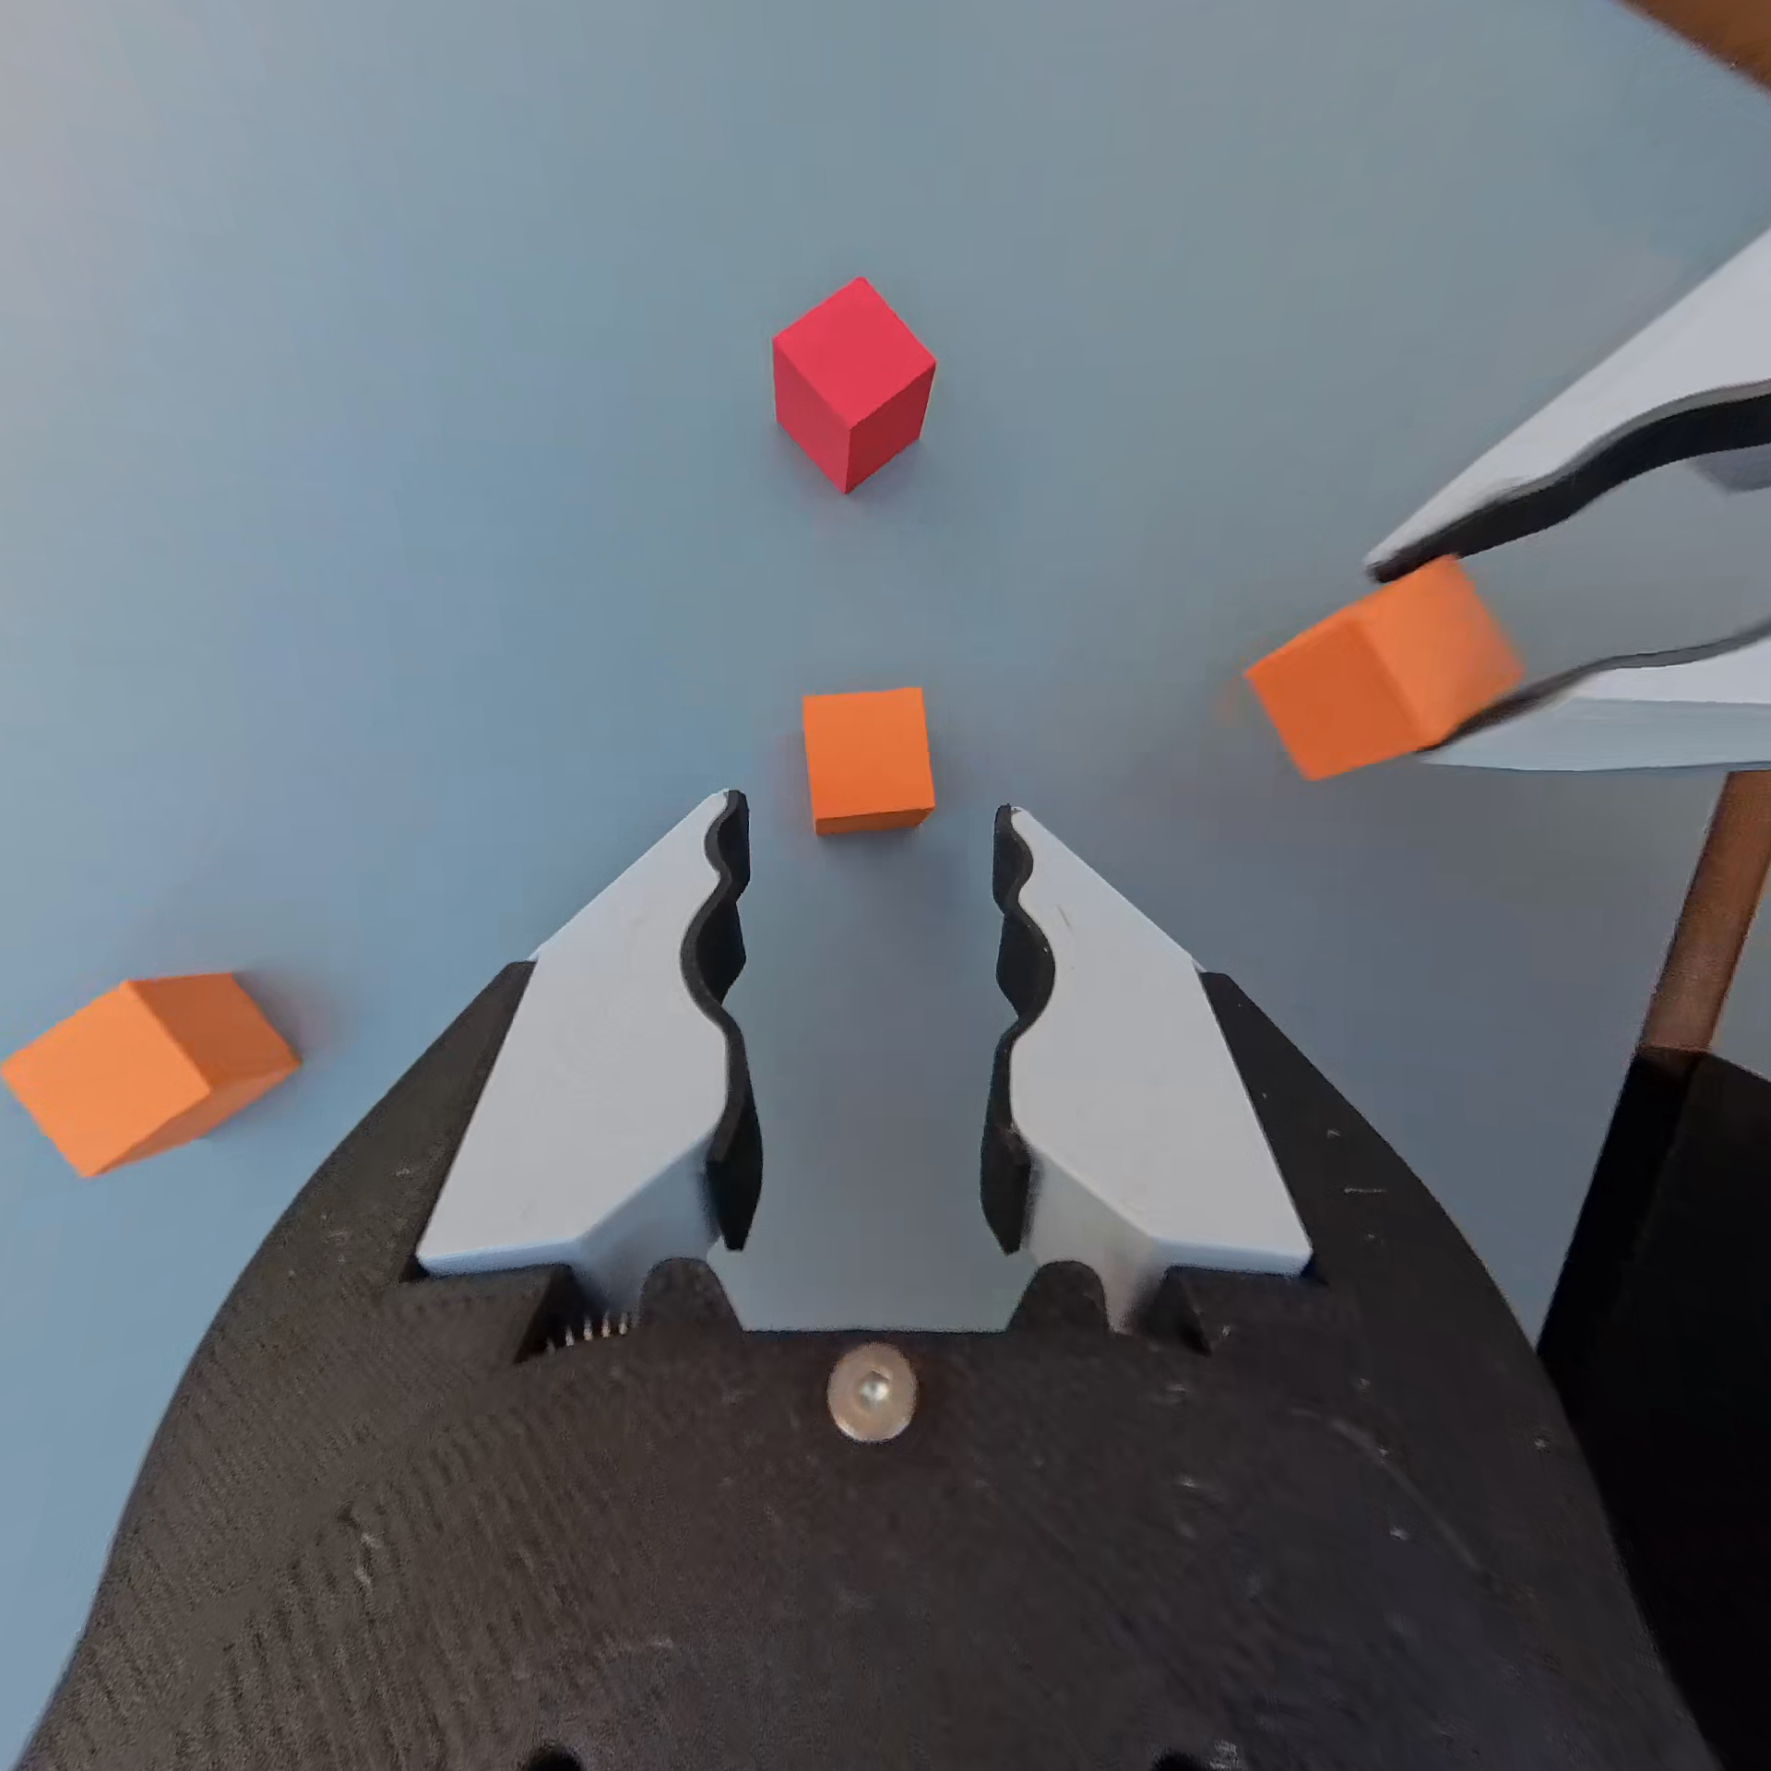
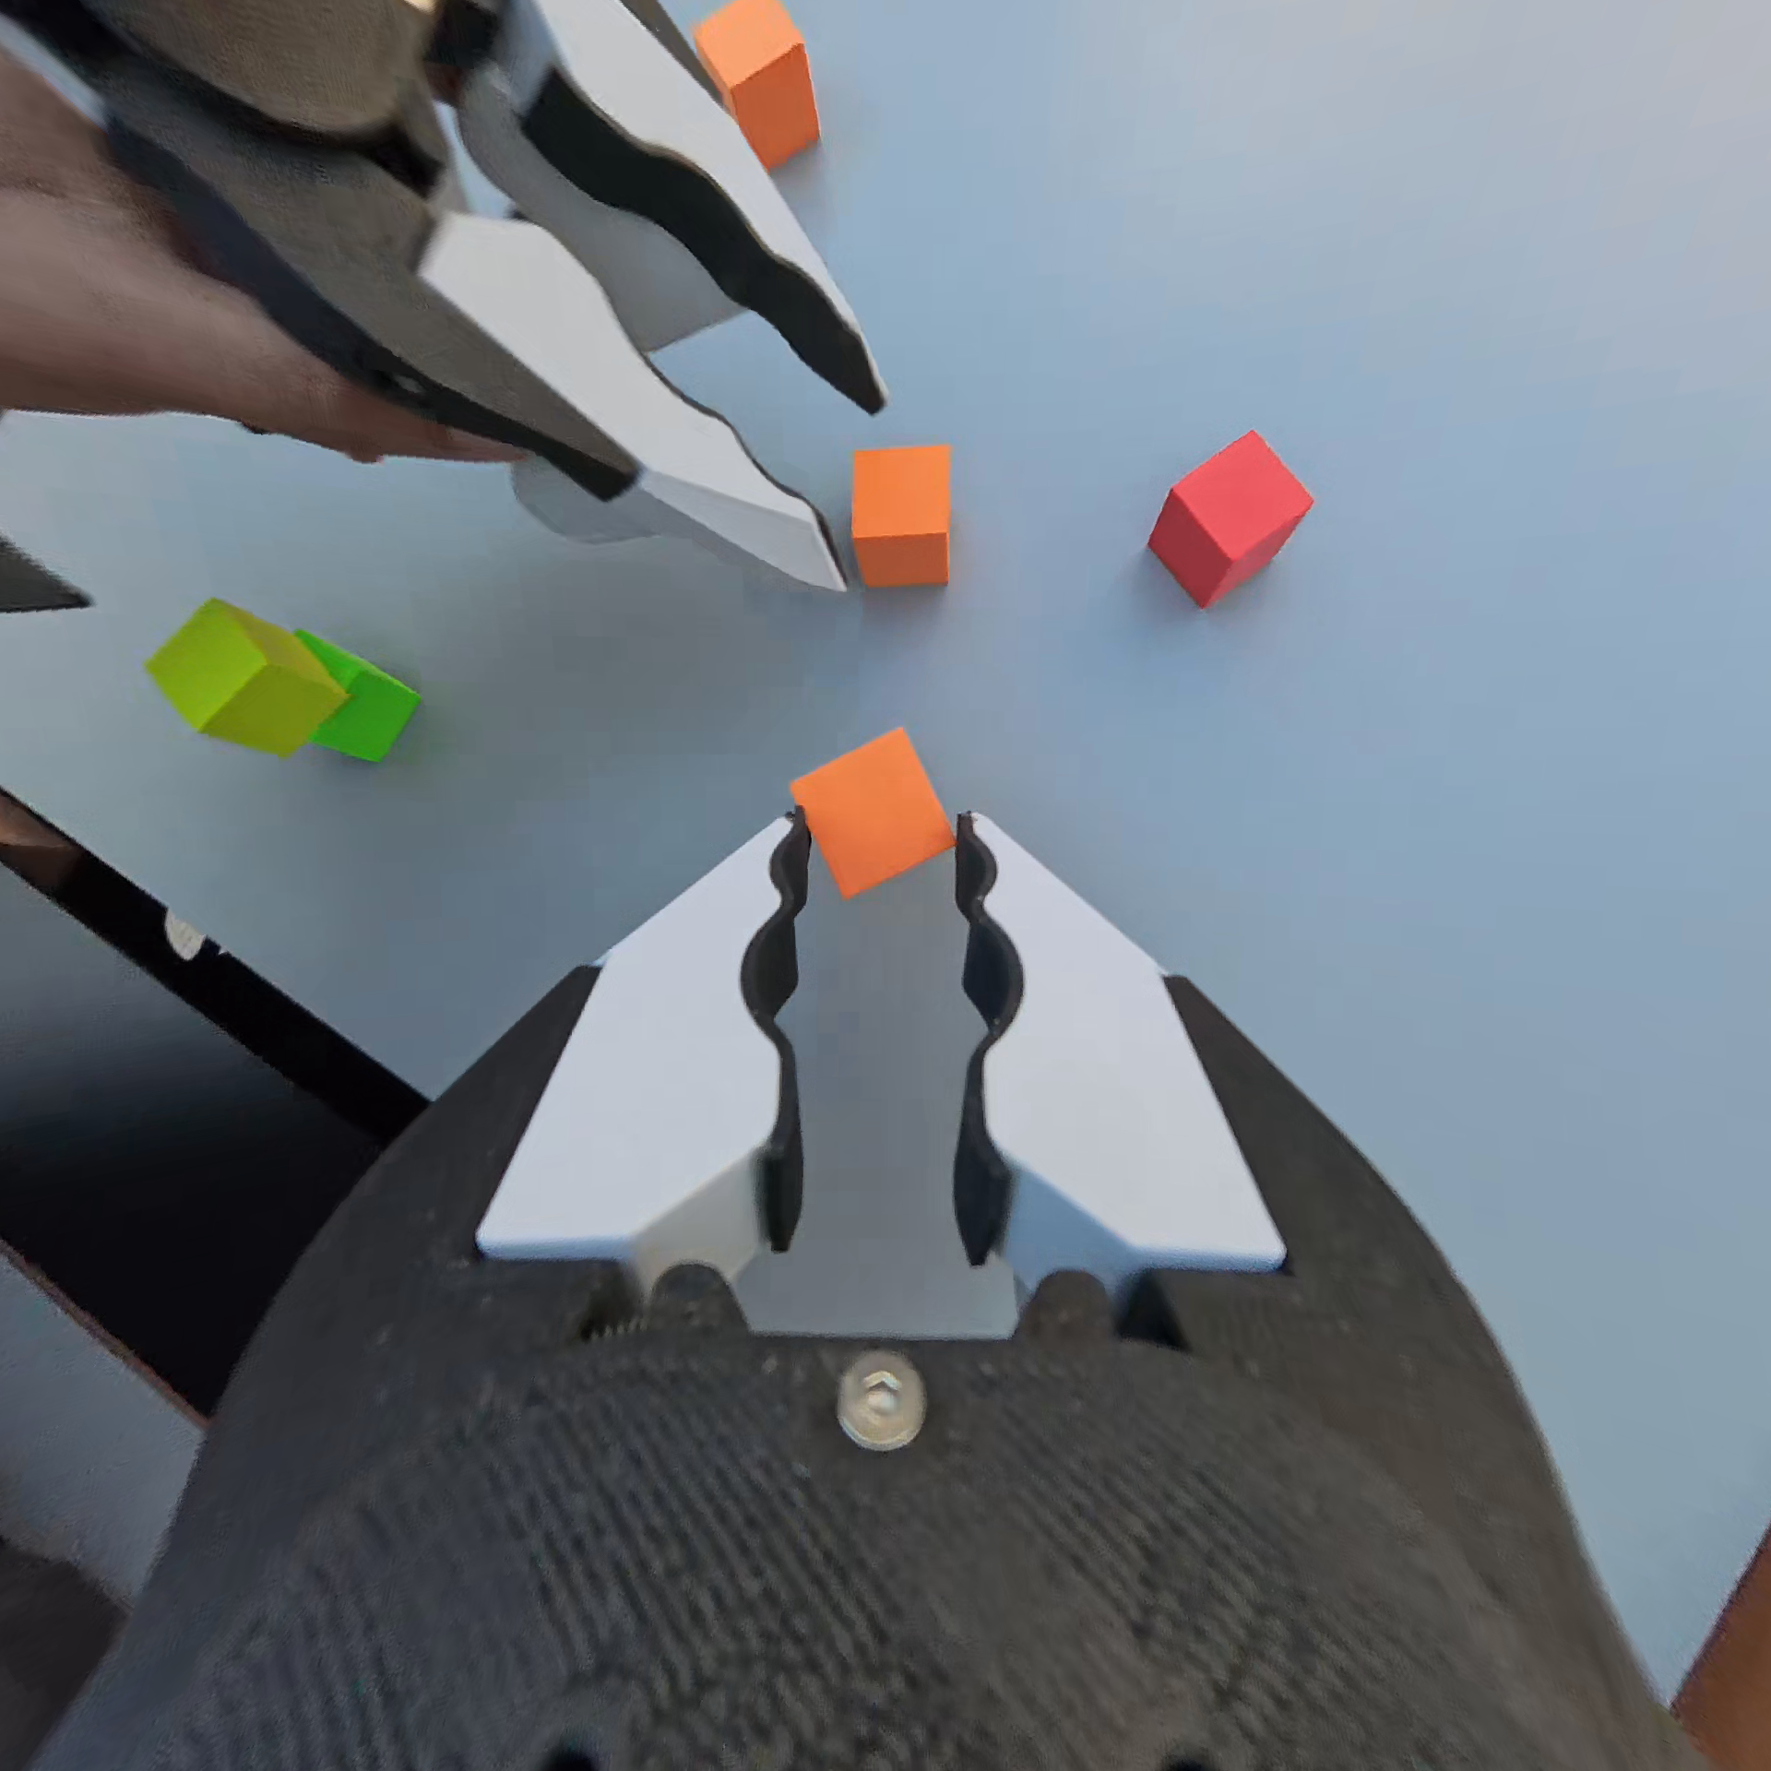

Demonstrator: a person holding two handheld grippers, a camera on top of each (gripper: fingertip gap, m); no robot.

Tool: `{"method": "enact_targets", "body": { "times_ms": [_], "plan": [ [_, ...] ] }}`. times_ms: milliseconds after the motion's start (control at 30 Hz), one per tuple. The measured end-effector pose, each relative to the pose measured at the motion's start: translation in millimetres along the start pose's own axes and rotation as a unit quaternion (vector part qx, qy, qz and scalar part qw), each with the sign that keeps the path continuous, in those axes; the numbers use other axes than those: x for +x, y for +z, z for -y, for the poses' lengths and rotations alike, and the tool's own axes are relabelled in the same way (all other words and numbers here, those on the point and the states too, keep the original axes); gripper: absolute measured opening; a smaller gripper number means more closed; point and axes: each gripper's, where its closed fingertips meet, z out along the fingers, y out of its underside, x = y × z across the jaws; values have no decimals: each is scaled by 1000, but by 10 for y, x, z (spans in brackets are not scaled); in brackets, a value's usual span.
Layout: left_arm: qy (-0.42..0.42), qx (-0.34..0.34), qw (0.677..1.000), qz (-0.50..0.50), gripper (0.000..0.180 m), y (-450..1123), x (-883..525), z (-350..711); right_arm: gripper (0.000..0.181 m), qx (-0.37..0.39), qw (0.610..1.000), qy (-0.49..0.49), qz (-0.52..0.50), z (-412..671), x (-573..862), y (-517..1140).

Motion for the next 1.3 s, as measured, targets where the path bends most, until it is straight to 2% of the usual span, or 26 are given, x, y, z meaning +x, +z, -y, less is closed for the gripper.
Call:
{"method": "enact_targets", "body": {
  "times_ms": [67, 133, 167, 267, 533, 767, 1300],
  "plan": [
    [34, -30, 999, 21, 43, 133, -74, -51, 29, 8, 1000, 4, 0, -37, -40, -151],
    [45, -29, 998, 18, 36, 183, -92, -39, 29, 16, 1000, 7, -2, -61, -74, -274],
    [40, -25, 999, 1, 25, 186, -55, -33, 29, 20, 1000, 9, -1, -65, -93, -319],
    [32, -9, 999, -37, 24, 77, 49, -15, 29, 35, 999, 14, 14, -31, -191, -384],
    [-19, 91, 996, -11, 24, -1169, 213, -341, 29, 32, 997, -37, 57, 148, -634, -192],
    [-28, 70, 997, -24, 24, -1460, 625, -1039, 29, 29, 993, -61, 98, 249, -1083, -37],
    [-19, 70, 997, -10, 24, -1152, 740, -1097, 29, 32, 989, -107, 99, 317, -1483, -194]
  ]
}}
